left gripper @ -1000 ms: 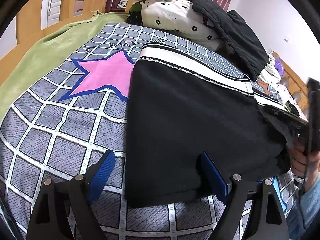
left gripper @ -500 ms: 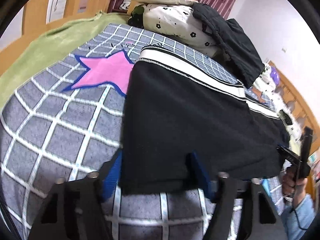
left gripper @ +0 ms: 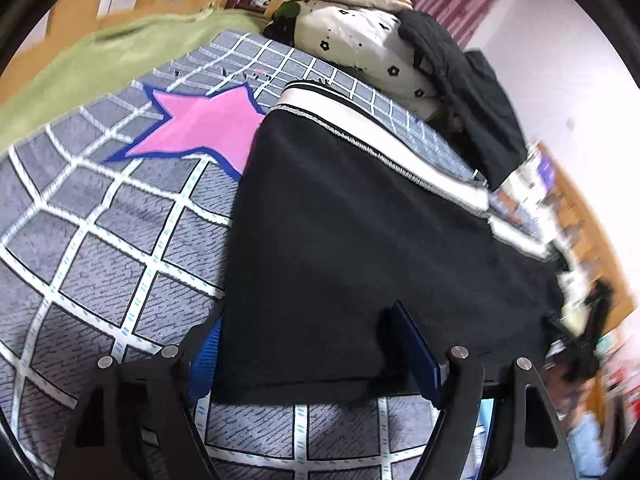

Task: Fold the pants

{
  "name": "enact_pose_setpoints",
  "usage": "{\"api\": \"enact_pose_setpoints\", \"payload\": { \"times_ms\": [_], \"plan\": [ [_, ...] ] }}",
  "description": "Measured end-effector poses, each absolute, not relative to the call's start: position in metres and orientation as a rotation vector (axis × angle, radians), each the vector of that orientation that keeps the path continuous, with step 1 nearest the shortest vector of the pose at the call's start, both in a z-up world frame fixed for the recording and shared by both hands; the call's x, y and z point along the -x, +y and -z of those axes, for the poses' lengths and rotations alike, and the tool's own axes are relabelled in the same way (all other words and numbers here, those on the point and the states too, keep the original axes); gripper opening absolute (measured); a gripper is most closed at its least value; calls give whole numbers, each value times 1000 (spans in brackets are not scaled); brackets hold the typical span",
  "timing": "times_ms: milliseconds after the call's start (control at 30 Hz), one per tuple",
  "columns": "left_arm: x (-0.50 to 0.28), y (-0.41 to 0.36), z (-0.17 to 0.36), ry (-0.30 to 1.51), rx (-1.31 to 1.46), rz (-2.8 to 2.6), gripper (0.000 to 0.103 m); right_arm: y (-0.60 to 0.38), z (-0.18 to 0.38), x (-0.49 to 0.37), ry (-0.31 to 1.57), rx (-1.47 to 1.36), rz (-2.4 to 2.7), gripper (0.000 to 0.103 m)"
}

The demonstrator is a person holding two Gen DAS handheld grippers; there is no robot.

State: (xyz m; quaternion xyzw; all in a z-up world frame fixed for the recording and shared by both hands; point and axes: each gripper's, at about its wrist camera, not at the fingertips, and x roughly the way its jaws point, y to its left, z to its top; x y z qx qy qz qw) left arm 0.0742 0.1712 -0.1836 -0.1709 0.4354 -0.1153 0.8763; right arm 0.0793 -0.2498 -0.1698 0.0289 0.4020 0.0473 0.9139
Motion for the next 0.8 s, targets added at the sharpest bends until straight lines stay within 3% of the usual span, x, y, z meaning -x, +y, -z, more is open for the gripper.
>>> {"api": "enact_pose_setpoints", "payload": {
  "times_ms": [33,100,167,267,400,500,667,800],
  "plan": [
    [-74,170,183,910,342,228,70,-250,170,-80,829,-59,-99,57],
    [-72,178,181,907,373,199,45,-248,170,-80,833,-48,-101,59],
    [-71,192,179,914,453,193,30,-245,170,-81,836,-35,-100,59],
    [-70,192,166,896,475,170,18,-249,170,-81,844,-56,-117,60],
    [-68,155,126,815,304,97,16,-257,168,-80,847,-111,-141,58],
    [-70,119,88,757,251,135,16,-265,163,-75,842,-135,-146,46],
    [-67,28,47,687,82,248,15,-306,140,-54,778,-152,-104,46],
    [-65,-45,48,701,24,371,15,-354,130,-30,719,-202,-16,46]
  ]
}}
